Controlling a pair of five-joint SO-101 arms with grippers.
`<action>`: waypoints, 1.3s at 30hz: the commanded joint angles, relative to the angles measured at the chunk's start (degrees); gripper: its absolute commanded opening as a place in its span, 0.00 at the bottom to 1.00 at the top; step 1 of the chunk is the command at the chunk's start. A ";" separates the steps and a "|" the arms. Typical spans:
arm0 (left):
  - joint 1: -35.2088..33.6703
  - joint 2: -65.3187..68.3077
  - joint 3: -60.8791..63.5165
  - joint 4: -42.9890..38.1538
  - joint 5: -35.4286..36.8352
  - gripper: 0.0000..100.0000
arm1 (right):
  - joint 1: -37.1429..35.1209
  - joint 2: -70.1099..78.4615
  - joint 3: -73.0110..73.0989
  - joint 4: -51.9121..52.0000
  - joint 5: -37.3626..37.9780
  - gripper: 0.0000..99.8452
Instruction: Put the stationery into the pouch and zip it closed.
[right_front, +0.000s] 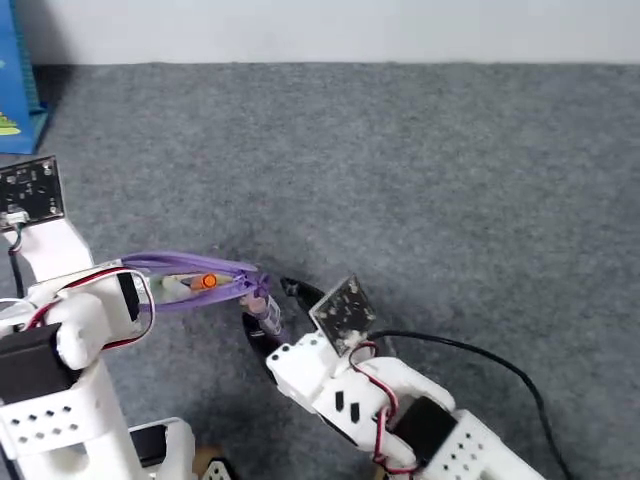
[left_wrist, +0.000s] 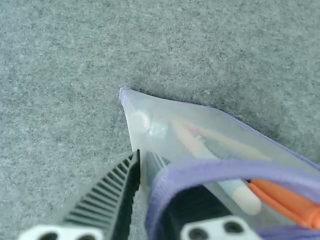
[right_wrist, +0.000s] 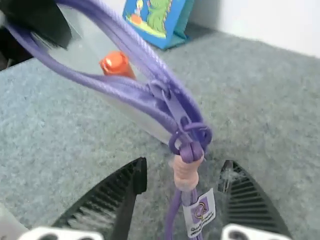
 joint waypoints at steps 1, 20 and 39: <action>0.44 0.09 -1.36 0.88 0.70 0.01 | -0.04 4.62 -1.14 -4.70 -0.70 0.24; 0.44 0.09 -0.13 0.88 0.70 0.01 | 3.91 18.07 -5.10 -14.99 -0.70 0.24; 0.44 0.09 0.13 0.88 0.88 0.01 | 3.91 18.51 -6.51 -18.86 -0.70 0.05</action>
